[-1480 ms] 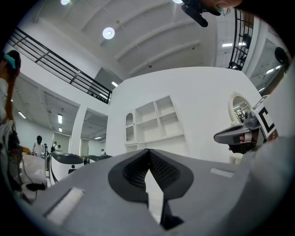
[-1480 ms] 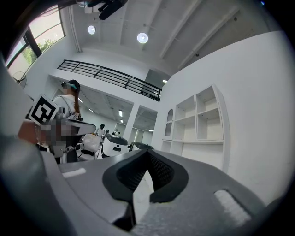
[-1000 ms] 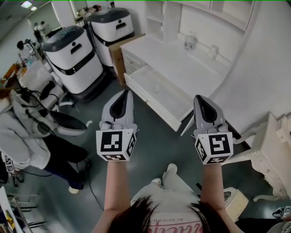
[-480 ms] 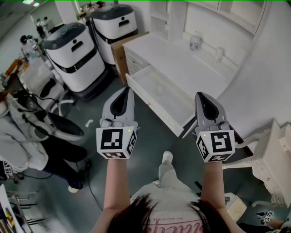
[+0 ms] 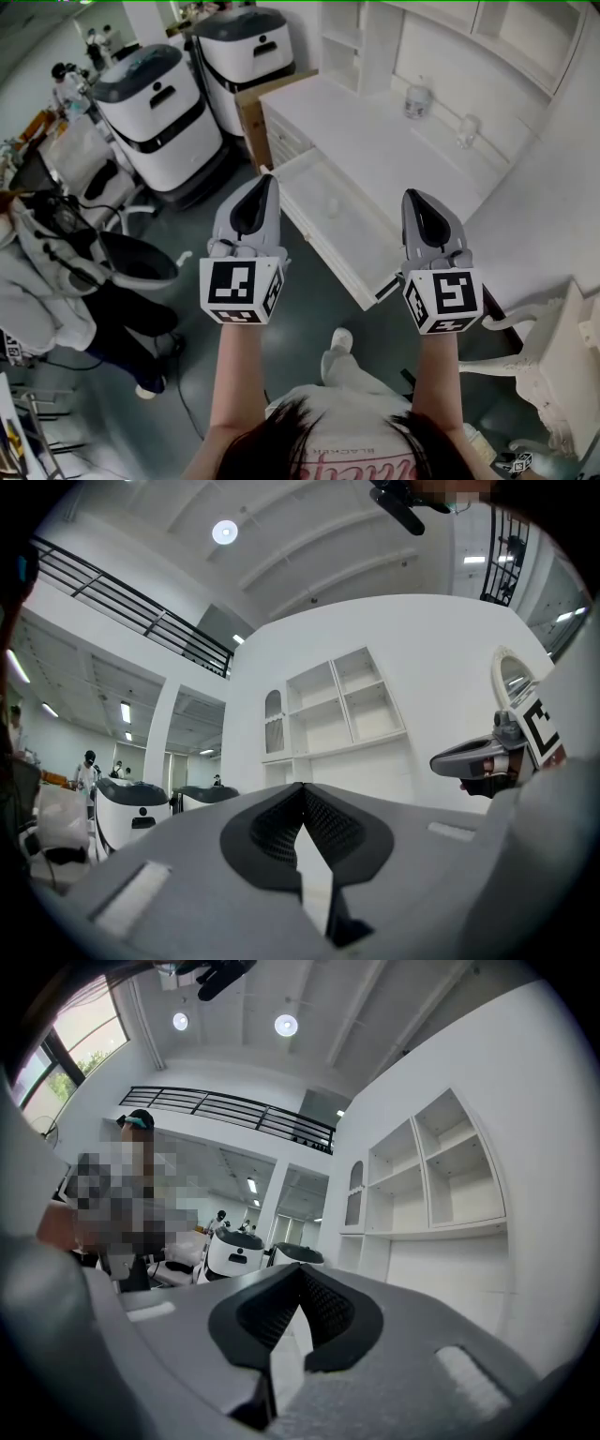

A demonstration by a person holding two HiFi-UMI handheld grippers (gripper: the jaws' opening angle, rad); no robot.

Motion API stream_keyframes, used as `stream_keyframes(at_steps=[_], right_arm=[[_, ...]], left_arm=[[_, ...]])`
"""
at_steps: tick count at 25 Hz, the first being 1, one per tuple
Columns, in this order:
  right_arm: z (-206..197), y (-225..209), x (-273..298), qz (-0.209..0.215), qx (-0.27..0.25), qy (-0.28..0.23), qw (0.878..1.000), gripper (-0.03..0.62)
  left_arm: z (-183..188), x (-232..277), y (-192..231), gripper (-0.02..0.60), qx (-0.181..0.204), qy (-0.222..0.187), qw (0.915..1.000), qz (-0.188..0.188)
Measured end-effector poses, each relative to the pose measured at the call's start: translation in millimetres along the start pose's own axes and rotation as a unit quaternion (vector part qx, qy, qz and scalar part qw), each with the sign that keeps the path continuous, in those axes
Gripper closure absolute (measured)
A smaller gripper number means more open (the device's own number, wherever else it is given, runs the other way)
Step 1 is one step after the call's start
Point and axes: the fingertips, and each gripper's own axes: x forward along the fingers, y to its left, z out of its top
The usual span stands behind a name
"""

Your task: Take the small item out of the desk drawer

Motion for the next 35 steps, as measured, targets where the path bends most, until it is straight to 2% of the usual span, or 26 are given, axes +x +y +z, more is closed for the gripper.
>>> stream_keyframes(at_steps=[6, 19, 20, 21, 23, 25, 30, 31, 35], right_arm=[[-9.4, -22.7, 44.4, 0.019, -0.005, 0.007, 1.000, 0.592], [-41.3, -69.0, 126.2, 0.031, 0.011, 0.024, 0.999, 0.591], [-44.9, -69.4, 130.4, 0.036, 0.014, 0.027, 0.999, 0.579], [-48.7, -69.5, 133.8, 0.041, 0.019, 0.030, 0.999, 0.526], [-56.3, -69.8, 139.4, 0.048, 0.030, 0.037, 0.998, 0.498], [-63.8, -70.7, 146.2, 0.053, 0.041, 0.047, 0.997, 0.440], [-79.9, -76.4, 164.8, 0.052, 0.072, 0.071, 0.994, 0.233], [-81.6, -76.1, 167.2, 0.052, 0.078, 0.075, 0.993, 0.211], [-85.8, -71.5, 174.2, 0.052, 0.081, 0.090, 0.991, 0.206]], left_arm=[[-3.0, 48.0, 0.8, 0.571, 0.013, 0.009, 0.9999, -0.003], [-27.3, 131.1, 21.4, 0.571, 0.007, 0.022, 0.9993, 0.031], [-29.3, 134.9, 22.0, 0.571, 0.006, 0.024, 0.9992, 0.033], [-31.4, 138.0, 21.7, 0.571, 0.006, 0.027, 0.9991, 0.033], [-35.6, 142.3, 20.0, 0.572, 0.012, 0.034, 0.9989, 0.030], [-38.5, 147.0, 20.4, 0.571, 0.017, 0.040, 0.9986, 0.029], [-51.1, 156.6, 25.6, 0.571, 0.011, 0.052, 0.9980, 0.034], [-52.6, 156.8, 26.4, 0.571, 0.010, 0.054, 0.9979, 0.034], [-55.7, 157.5, 30.9, 0.571, 0.008, 0.055, 0.9978, 0.037]])
